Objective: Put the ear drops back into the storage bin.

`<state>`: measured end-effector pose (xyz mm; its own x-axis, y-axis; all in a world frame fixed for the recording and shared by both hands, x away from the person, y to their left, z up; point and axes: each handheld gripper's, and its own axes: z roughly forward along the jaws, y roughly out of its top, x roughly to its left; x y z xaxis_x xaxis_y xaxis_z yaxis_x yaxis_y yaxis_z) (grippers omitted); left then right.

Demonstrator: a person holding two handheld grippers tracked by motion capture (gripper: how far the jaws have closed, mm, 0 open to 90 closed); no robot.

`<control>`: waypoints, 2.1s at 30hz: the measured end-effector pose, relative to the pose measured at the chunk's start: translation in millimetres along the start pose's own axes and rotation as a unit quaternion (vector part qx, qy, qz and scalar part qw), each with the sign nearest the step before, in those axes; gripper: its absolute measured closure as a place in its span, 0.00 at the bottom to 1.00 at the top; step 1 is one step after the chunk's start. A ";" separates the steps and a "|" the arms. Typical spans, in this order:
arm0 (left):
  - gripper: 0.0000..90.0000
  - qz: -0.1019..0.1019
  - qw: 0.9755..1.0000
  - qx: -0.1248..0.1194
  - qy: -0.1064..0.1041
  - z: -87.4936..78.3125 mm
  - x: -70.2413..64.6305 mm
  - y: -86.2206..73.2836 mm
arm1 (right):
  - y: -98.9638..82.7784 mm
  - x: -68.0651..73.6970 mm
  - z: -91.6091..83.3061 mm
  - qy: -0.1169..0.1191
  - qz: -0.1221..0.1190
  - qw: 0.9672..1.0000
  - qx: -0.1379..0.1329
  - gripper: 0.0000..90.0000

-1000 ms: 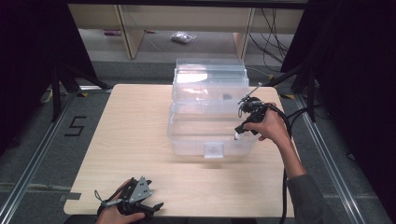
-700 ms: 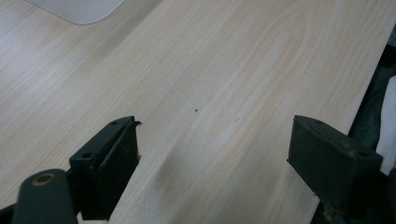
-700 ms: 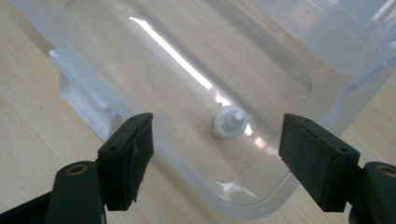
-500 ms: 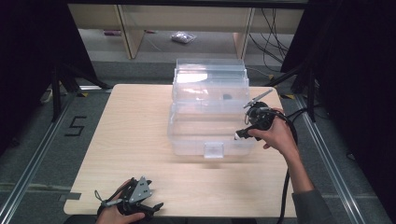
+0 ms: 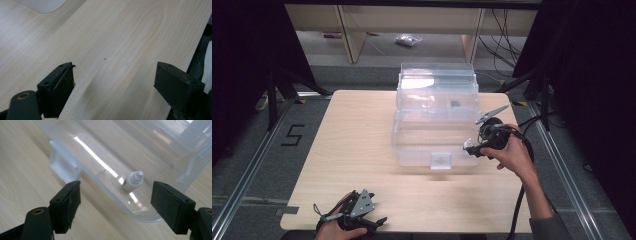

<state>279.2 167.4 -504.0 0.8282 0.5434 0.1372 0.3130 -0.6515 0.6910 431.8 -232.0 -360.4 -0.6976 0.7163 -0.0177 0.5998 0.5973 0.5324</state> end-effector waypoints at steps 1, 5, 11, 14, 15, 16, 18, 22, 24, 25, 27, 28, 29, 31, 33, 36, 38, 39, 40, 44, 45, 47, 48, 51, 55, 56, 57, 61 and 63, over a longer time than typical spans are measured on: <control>0.17 -0.004 1.000 0.000 -0.001 0.1 -0.5 -0.1 | -1.2 2.1 -0.5 0.005 0.003 1.000 -0.001 0.27; 0.17 -0.009 1.000 0.001 -0.001 0.6 -1.1 -0.4 | -7.2 8.2 -1.1 0.010 0.000 1.000 -0.016 0.26; 0.17 -0.004 1.000 0.000 0.000 0.2 -0.4 -0.3 | -15.6 14.7 1.3 0.018 0.007 0.999 -0.033 0.25; 0.17 0.000 1.000 0.000 0.000 -0.1 -0.3 0.0 | -18.9 17.8 2.0 0.023 0.009 0.999 -0.035 0.25; 0.17 0.000 1.000 0.000 0.000 -0.1 -0.3 0.0 | -20.5 17.4 4.3 0.018 0.002 0.999 -0.050 0.25; 0.17 0.000 1.000 0.000 0.000 -0.1 -0.3 0.0 | -21.4 18.0 4.2 0.021 0.002 0.999 -0.048 0.25; 0.17 0.001 1.000 0.000 0.000 -0.1 -0.3 0.1 | -22.5 18.1 5.1 0.026 -0.010 0.999 -0.046 0.25; 0.17 0.001 1.000 0.000 0.003 -0.2 -0.1 0.1 | -25.6 21.3 3.3 0.019 0.001 0.998 -0.052 0.25; 0.17 0.001 1.000 -0.001 -0.001 -0.8 -0.2 0.2 | -27.4 22.1 0.8 0.020 0.004 0.998 -0.052 0.25; 0.17 0.001 1.000 -0.001 0.000 -1.0 -0.2 0.3 | -28.6 21.9 1.0 0.017 -0.001 0.998 -0.053 0.25; 0.17 0.001 1.000 -0.007 -0.001 -1.2 -0.8 0.4 | -30.7 22.0 0.3 0.016 -0.003 0.998 -0.059 0.25; 0.17 0.001 1.000 -0.006 -0.001 -1.1 -0.8 0.4 | -31.6 22.3 -0.5 0.013 0.000 0.998 -0.060 0.25; 0.17 0.002 1.000 -0.007 -0.001 -1.2 -0.9 0.4 | -32.4 22.9 -1.1 0.015 0.006 0.998 -0.065 0.25; 0.17 -0.005 1.000 -0.007 -0.002 -1.2 -1.7 0.2 | -34.1 21.8 -1.0 0.011 -0.003 0.997 -0.072 0.25; 0.17 0.002 1.000 -0.005 -0.005 -1.8 -0.2 0.8 | -35.4 24.1 -1.6 0.017 0.010 0.997 -0.068 0.25; 0.17 0.003 1.000 -0.004 -0.002 -1.8 -0.4 0.8 | -37.1 25.0 -1.3 0.020 0.008 0.997 -0.069 0.25; 0.17 -0.004 1.000 -0.007 -0.002 -1.3 -1.7 0.3 | -38.6 26.7 0.7 0.014 0.006 0.996 -0.084 0.24; 0.17 -0.006 1.000 -0.007 -0.003 -1.1 -1.9 0.3 | -39.1 25.8 0.1 0.017 -0.006 0.997 -0.081 0.24; 0.17 -0.005 1.000 -0.008 -0.003 -1.1 -1.8 0.3 | -39.9 27.6 0.5 0.013 -0.001 0.996 -0.088 0.24; 0.17 0.002 1.000 -0.005 -0.002 -1.9 -0.3 0.7 | -43.0 29.8 0.1 0.014 -0.012 0.995 -0.094 0.24; 0.17 -0.001 1.000 -0.007 -0.003 -1.8 -0.7 0.6 | -44.1 31.4 1.2 0.016 -0.009 0.995 -0.099 0.24; 0.17 0.004 1.000 -0.006 -0.006 -2.3 -0.3 0.6 | -46.0 33.1 1.3 0.014 -0.014 0.994 -0.105 0.24; 0.17 0.002 1.000 -0.008 -0.002 -1.7 -0.5 0.5 | -47.2 36.8 -0.7 0.019 0.005 0.995 -0.093 0.24; 0.17 0.002 1.000 -0.005 -0.001 -2.0 -0.7 0.9 | -50.6 40.3 1.9 0.016 0.002 0.994 -0.104 0.23; 0.17 0.002 1.000 -0.005 -0.002 -2.1 -0.5 0.8 | -54.4 43.8 5.6 0.018 -0.017 0.994 -0.109 0.23; 0.17 0.003 1.000 -0.004 -0.001 -2.0 -0.4 0.8 | -55.6 46.3 6.6 0.020 -0.012 0.994 -0.104 0.23; 0.17 0.003 1.000 -0.004 -0.001 -2.0 -0.5 0.8 | -56.6 46.6 8.2 0.018 -0.020 0.994 -0.103 0.23; 0.17 0.003 1.000 -0.004 -0.002 -2.2 -0.5 0.8 | -62.5 47.9 13.5 0.020 -0.026 0.995 -0.096 0.23; 0.17 0.003 1.000 -0.004 -0.001 -2.0 -0.5 0.8 | -64.6 48.6 15.3 0.019 -0.027 0.995 -0.095 0.23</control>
<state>278.1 167.7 -502.1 0.8308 0.5388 0.1398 0.3045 -0.6502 0.6960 365.1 -230.3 -408.6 -0.7425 0.6695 -0.0208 0.4793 0.5527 0.6818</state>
